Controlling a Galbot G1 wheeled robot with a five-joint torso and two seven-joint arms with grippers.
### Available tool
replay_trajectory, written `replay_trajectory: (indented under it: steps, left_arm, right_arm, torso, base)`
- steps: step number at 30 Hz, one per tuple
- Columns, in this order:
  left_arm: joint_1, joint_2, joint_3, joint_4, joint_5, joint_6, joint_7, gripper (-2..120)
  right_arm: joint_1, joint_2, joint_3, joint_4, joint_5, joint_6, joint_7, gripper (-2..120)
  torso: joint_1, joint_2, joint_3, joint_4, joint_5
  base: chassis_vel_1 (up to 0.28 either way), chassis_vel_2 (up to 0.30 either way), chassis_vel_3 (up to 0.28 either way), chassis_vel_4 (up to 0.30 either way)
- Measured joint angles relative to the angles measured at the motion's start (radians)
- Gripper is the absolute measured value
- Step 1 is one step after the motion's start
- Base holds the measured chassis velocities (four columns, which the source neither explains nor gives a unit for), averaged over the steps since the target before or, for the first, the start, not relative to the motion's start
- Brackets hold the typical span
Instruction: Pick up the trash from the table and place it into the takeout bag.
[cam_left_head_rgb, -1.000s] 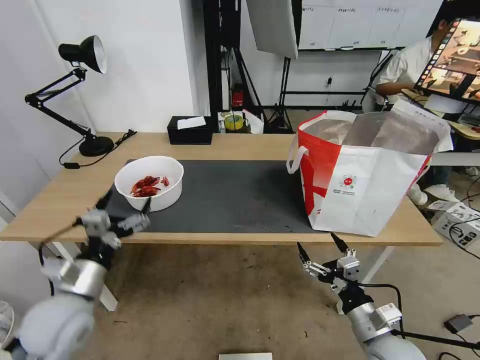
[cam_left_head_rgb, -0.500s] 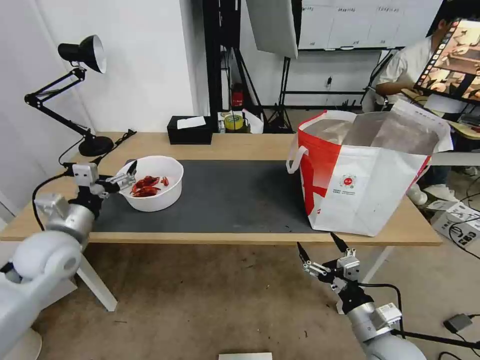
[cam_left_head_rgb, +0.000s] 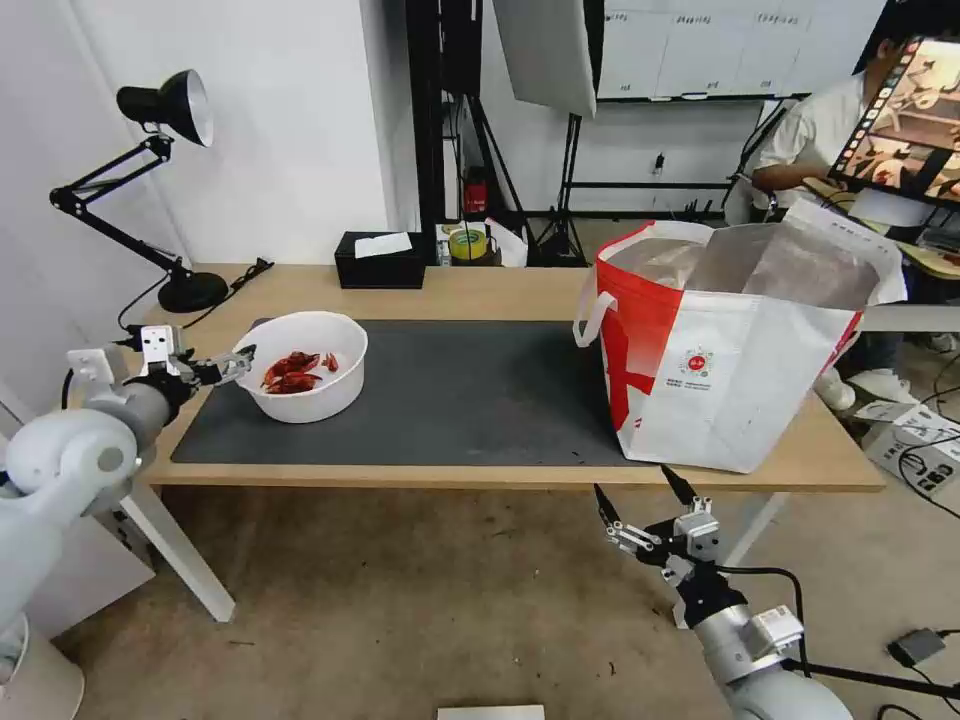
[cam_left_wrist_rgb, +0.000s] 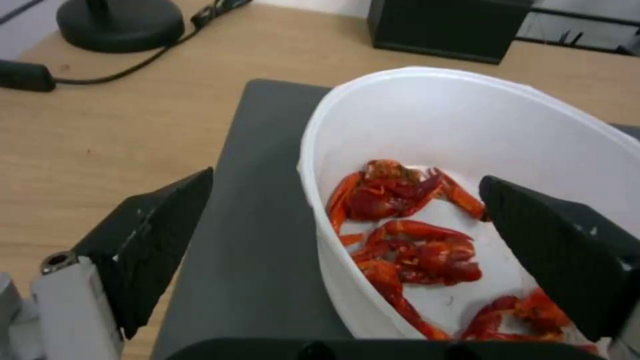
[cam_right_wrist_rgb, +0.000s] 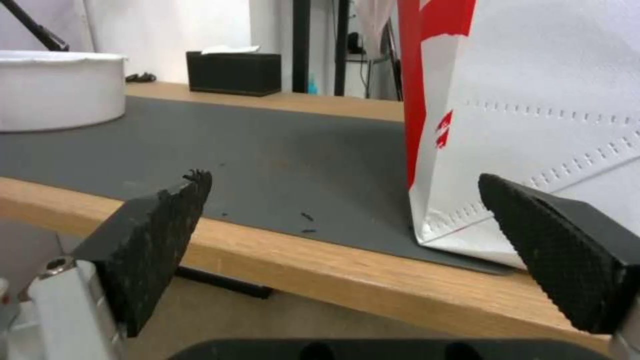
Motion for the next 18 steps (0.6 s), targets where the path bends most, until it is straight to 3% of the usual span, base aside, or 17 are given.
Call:
replay_trajectory:
  steps: [6,7,10,18]
  left_arm:
    - [-0.158,-0.023,0.074,0.082,-0.077,0.166,-0.069,100]
    - [-0.158,-0.023,0.074,0.082,-0.077,0.166,-0.069,100]
    - [-0.231,-0.04,0.119,0.131,-0.143,0.266,-0.14,100]
    - [-0.318,-0.086,0.182,0.193,-0.243,0.309,-0.246,100]
  right_arm:
    - [0.0,0.0,0.0,0.0,0.0,0.0,0.0,100]
    - [0.0,0.0,0.0,0.0,0.0,0.0,0.0,100]
    - [0.0,0.0,0.0,0.0,0.0,0.0,0.0,100]
    - [0.0,0.0,0.0,0.0,0.0,0.0,0.0,100]
  torso:
    - [0.0,0.0,0.0,-0.0002,0.0001]
    - [0.0,0.0,0.0,-0.0002,0.0001]
    - [0.0,0.0,0.0,-0.0001,0.0001]
    - [0.0,0.0,0.0,-0.0001,0.0]
  base:
    - [0.0,0.0,0.0,0.0]
    - [0.0,0.0,0.0,0.0]
    - [0.0,0.0,0.0,0.0]
    - [0.0,0.0,0.0,0.0]
